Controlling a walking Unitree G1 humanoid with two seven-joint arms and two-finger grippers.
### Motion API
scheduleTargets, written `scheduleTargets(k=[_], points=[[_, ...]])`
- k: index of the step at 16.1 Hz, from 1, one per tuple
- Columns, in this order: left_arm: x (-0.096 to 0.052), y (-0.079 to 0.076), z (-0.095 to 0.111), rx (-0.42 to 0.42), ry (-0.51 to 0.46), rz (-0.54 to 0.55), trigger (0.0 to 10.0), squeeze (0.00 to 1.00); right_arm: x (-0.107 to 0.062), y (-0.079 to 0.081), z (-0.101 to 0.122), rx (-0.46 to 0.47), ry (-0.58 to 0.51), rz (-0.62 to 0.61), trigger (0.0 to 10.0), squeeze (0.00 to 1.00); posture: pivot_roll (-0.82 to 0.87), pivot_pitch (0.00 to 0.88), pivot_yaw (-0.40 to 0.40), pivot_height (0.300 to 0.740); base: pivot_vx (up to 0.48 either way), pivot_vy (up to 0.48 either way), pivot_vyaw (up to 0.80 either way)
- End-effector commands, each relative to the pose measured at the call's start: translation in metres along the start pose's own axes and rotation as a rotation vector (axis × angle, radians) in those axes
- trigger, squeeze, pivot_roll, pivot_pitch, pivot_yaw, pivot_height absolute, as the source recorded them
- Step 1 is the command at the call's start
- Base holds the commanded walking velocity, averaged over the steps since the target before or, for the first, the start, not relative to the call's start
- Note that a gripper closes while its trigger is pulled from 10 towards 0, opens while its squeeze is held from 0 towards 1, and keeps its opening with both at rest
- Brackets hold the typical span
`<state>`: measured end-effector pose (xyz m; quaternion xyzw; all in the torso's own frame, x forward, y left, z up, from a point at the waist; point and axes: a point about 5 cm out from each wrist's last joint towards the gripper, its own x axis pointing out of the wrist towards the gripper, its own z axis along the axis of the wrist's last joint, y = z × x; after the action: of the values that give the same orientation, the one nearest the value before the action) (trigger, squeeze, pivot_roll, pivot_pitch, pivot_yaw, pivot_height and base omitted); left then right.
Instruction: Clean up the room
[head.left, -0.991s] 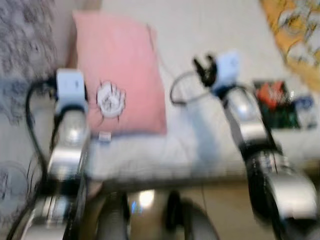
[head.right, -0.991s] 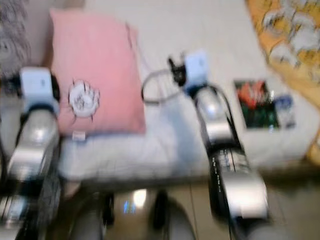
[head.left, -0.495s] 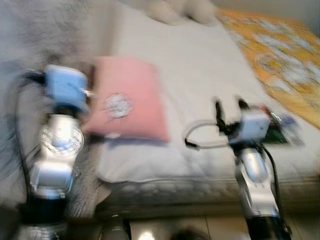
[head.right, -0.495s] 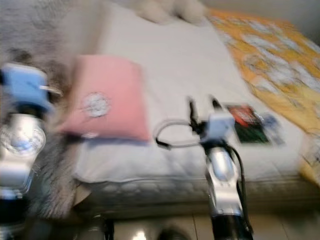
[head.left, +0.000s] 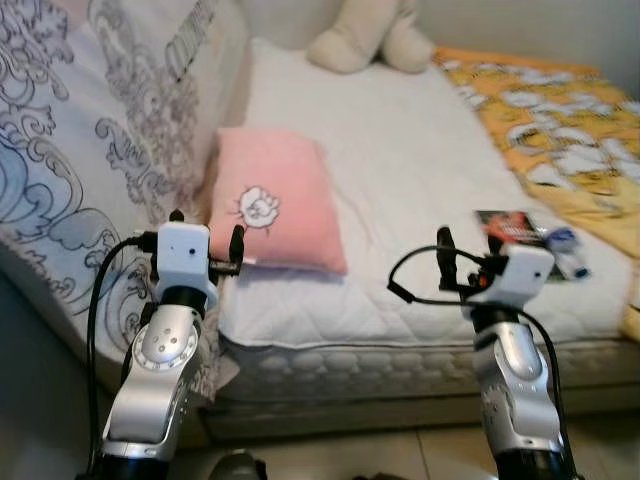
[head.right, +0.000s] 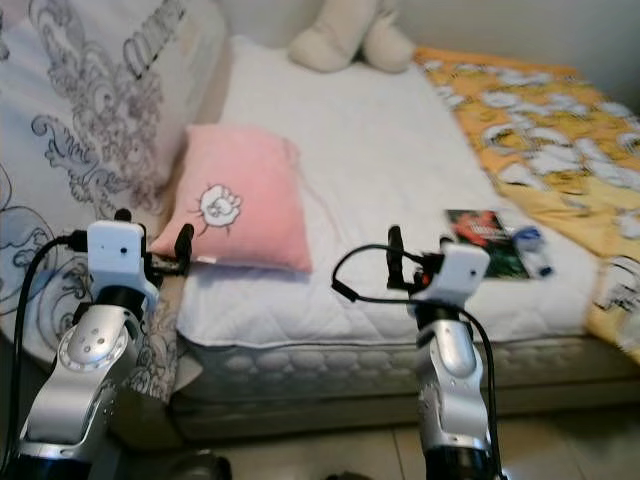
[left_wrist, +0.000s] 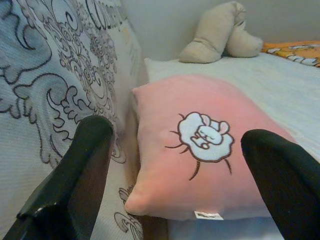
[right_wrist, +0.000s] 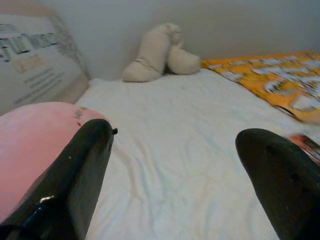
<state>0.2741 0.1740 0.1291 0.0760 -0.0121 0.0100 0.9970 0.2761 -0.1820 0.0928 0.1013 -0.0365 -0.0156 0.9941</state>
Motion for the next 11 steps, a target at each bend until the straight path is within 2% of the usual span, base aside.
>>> scheduleTargets(k=[1, 4, 5, 6, 7, 9, 11], points=[[-0.001, 0.003, -0.006, -0.004, 0.029, 0.003, 10.0, 1.00, 0.000, -0.002, 0.002, -0.018, 0.007, 0.012, 10.0, 1.00, 0.04, 0.000, -0.066, 0.740, 0.000, 0.000, 0.00], [-0.002, 0.000, -0.010, -0.022, 0.045, 0.000, 10.0, 1.00, -0.002, 0.000, -0.003, -0.035, 0.050, 0.049, 10.0, 1.00, 0.04, 0.000, -0.066, 0.740, 0.000, 0.000, 0.00], [-0.004, -0.001, -0.013, -0.053, 0.057, -0.006, 10.0, 1.00, -0.002, 0.001, -0.010, -0.045, 0.118, 0.071, 10.0, 1.00, 0.03, 0.000, -0.065, 0.740, 0.000, -0.431, 0.00], [-0.003, -0.003, -0.014, -0.034, 0.057, -0.014, 10.0, 0.00, 0.002, -0.001, -0.012, -0.088, 0.145, 0.058, 10.0, 0.89, 0.03, 0.000, -0.064, 0.740, 0.259, -0.401, 0.00], [-0.002, -0.005, -0.014, -0.031, 0.059, -0.017, 10.0, 0.00, 0.004, -0.001, -0.012, -0.093, 0.149, 0.063, 10.0, 0.00, 0.02, 0.000, -0.062, 0.740, 0.274, -0.390, 0.00], [0.004, -0.007, -0.015, -0.047, 0.062, 0.007, 10.0, 0.00, 0.014, 0.004, -0.005, -0.068, 0.128, 0.070, 10.0, 0.00, 0.01, 0.000, -0.055, 0.740, 0.306, -0.366, 0.00], [0.008, -0.002, -0.016, -0.050, 0.063, 0.031, 10.0, 0.00, 0.013, 0.004, -0.003, -0.085, 0.124, 0.069, 10.0, 0.00, 0.00, 0.000, -0.052, 0.740, 0.313, -0.362, 0.00]])
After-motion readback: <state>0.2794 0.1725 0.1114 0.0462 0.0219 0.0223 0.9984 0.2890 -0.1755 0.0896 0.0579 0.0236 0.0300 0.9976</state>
